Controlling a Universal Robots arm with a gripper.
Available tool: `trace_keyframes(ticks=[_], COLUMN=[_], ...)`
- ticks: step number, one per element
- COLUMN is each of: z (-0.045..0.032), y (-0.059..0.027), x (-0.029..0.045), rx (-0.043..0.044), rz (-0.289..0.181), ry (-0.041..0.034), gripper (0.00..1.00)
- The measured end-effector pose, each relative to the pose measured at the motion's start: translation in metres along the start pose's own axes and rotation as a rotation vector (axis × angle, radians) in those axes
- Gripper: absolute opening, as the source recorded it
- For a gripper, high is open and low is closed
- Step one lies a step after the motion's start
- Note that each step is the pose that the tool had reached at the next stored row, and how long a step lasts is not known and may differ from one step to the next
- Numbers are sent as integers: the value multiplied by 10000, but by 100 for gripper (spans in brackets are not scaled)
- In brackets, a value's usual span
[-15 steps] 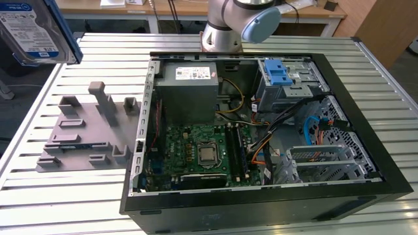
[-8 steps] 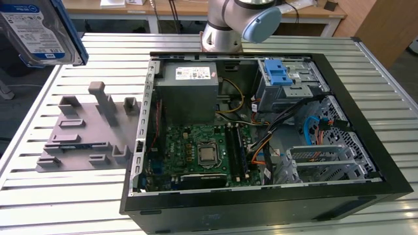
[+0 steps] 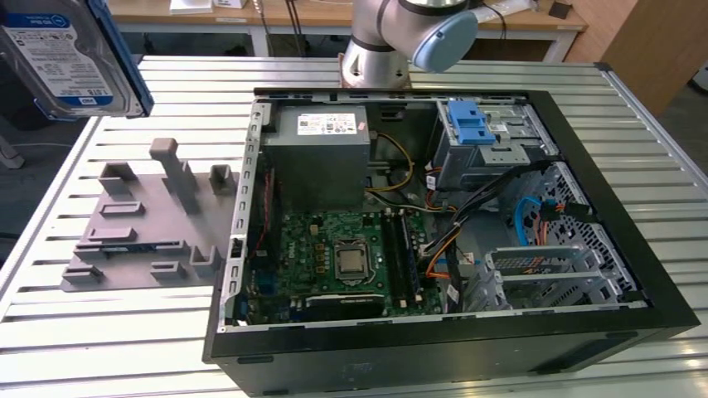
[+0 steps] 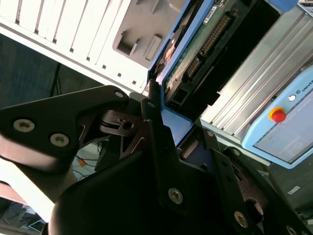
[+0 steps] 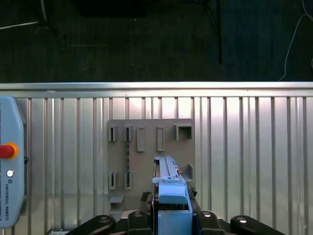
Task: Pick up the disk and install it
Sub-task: 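Pick up the disk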
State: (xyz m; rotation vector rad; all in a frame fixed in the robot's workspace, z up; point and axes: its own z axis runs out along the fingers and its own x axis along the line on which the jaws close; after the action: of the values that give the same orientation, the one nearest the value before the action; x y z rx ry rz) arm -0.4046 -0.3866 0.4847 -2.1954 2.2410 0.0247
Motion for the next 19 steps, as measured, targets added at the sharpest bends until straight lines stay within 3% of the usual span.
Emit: trace_keyframes(ticks=[6, 19], z=[1, 14], y=[-55, -274], x=[90, 106], rx=[-8, -22], rz=[-1, 10], ry=[5, 18], gripper=[36, 36])
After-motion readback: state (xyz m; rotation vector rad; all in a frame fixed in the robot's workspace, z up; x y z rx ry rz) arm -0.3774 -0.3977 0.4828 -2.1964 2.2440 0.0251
